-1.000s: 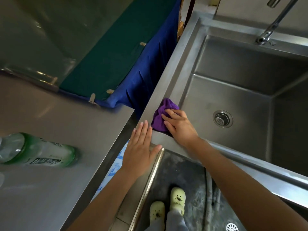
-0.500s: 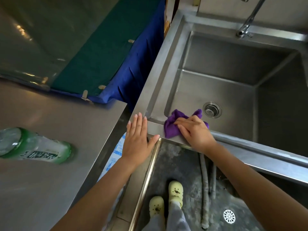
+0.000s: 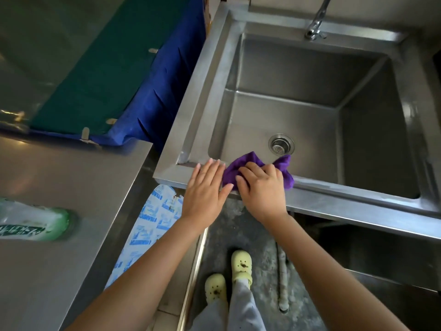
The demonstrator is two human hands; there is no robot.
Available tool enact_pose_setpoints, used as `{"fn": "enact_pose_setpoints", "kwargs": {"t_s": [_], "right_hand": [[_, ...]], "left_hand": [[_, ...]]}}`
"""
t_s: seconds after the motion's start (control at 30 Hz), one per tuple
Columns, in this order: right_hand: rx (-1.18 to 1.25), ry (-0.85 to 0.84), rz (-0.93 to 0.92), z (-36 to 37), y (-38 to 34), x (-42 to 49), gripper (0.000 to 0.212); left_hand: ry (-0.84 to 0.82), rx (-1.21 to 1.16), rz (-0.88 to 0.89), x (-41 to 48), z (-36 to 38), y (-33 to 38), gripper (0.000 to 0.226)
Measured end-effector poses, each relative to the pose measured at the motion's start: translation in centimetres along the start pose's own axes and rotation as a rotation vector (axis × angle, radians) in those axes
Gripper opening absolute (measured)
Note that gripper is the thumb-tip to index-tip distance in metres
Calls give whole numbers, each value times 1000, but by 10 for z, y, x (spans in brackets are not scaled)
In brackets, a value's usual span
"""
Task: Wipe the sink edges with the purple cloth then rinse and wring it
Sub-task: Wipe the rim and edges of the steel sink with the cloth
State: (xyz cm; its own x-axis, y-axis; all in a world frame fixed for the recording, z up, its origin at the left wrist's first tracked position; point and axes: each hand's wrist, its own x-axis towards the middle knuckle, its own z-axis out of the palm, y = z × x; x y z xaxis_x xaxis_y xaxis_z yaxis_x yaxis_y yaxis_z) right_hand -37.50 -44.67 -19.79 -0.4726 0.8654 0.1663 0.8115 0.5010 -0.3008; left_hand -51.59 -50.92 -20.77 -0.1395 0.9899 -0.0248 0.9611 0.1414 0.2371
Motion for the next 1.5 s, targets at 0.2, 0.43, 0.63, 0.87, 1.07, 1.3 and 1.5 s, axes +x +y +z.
{"fn": "enact_pose_setpoints", "kwargs": {"t_s": [0.2,0.43,0.63,0.87,1.07,1.3,1.5], "right_hand": [[-20,4,-18,-5,21,-9,34],[-6,63,104,-10,31,-22,31],[44,42,38,-16,38,-18,32],[-9,-24,-60,-9,28,-6,38],[71,-20,66,-4,-6,20,19],[231,-190,-101,17,-81,92,36],[210,-351,-271,27,-73,90,34]], "left_hand": [[98,-64,18,1,2,-1,67],[112,-147,-75,8,-1,10,62],[54,-106,-46,9,-3,14,58],[22,-103,31,7,-13,2,54],[186,-68,-127,-5,-20,-33,50],[119,-55,-317,-20,-15,-68,76],[135,16,-328,-19,-6,-66,67]]}}
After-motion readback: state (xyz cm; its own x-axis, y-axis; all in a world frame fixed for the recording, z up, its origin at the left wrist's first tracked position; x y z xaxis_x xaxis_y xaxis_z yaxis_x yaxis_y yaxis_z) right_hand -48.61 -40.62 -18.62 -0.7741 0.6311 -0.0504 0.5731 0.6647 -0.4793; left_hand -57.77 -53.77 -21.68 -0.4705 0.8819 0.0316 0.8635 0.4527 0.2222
